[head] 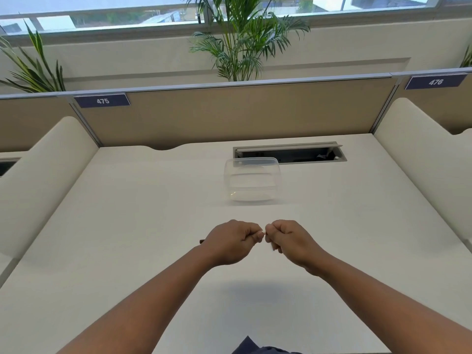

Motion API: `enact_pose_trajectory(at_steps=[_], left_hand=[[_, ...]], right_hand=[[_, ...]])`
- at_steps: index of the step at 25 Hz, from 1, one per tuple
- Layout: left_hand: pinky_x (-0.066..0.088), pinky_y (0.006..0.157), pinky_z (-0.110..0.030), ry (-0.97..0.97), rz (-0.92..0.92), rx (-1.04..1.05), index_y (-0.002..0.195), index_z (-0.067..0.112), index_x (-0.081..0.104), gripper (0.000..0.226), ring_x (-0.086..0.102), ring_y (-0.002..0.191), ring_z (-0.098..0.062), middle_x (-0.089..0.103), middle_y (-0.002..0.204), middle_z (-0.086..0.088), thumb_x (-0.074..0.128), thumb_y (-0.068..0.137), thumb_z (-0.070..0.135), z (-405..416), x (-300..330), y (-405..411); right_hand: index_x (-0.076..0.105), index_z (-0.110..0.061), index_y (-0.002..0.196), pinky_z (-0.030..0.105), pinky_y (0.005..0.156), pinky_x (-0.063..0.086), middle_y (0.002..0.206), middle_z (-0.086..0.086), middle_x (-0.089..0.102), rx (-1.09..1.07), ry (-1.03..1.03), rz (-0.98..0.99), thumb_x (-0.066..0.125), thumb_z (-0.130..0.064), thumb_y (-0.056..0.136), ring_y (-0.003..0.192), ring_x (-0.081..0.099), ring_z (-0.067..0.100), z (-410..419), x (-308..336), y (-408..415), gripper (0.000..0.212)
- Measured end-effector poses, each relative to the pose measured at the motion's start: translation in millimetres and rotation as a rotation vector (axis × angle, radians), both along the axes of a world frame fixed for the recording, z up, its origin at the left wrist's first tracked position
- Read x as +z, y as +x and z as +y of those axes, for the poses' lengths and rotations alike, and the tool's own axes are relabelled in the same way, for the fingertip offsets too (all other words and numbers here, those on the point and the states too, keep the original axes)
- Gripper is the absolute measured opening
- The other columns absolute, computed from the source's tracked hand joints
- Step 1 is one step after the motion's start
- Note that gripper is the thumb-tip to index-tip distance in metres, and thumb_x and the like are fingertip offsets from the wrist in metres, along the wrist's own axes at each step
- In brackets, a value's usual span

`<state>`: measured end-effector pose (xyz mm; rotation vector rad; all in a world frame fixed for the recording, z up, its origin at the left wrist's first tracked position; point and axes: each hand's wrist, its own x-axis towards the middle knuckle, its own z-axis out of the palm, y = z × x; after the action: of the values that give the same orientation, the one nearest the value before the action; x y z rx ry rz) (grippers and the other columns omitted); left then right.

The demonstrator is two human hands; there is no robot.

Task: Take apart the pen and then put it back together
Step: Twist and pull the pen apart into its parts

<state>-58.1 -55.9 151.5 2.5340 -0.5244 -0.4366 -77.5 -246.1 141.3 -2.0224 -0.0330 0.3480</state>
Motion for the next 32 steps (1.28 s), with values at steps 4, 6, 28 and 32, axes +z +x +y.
enact_pose_trajectory(at_steps=[4,6,28,32], left_hand=[[0.051,0.078,-0.034,-0.073,0.123,0.006,0.098,0.032,0.069,0.032,0.059,0.080,-0.007,0.067,0.091,0.014,0.042,0.103,0.047,3.5,-4.7,2.7],[0.050,0.072,-0.035,-0.158,0.195,-0.001,0.096,0.029,0.070,0.033,0.058,0.072,-0.008,0.067,0.087,0.006,0.042,0.103,0.046,5.0,-5.9,3.9],[0.054,0.079,-0.042,-0.157,0.216,-0.025,0.092,0.030,0.071,0.030,0.064,0.083,-0.025,0.072,0.093,-0.010,0.045,0.102,0.038,1.8,-19.1,14.9],[0.048,0.068,-0.035,-0.221,0.196,-0.008,0.090,0.028,0.073,0.031,0.052,0.068,-0.017,0.068,0.085,-0.020,0.046,0.101,0.040,1.8,-28.9,20.2]], right_hand=[[0.073,-0.022,0.088,0.018,0.064,0.047,0.074,-0.017,0.066,0.083,-0.069,-0.243,0.062,-0.020,0.095,0.066,0.056,0.004,-2.3,-4.1,-2.7,0.013],[0.074,-0.024,0.085,0.016,0.066,0.045,0.070,-0.023,0.063,0.133,-0.151,-0.376,0.061,-0.018,0.096,0.073,0.058,0.003,-2.7,-5.9,-2.1,0.017],[0.071,-0.023,0.088,0.020,0.065,0.043,0.073,-0.014,0.060,0.199,-0.270,-0.544,0.062,-0.019,0.094,0.071,0.055,0.007,-7.8,-20.5,7.5,0.012],[0.067,-0.020,0.083,0.025,0.062,0.040,0.073,-0.006,0.061,0.260,-0.441,-0.657,0.053,-0.026,0.095,0.071,0.052,0.018,-10.5,-20.8,12.0,0.020]])
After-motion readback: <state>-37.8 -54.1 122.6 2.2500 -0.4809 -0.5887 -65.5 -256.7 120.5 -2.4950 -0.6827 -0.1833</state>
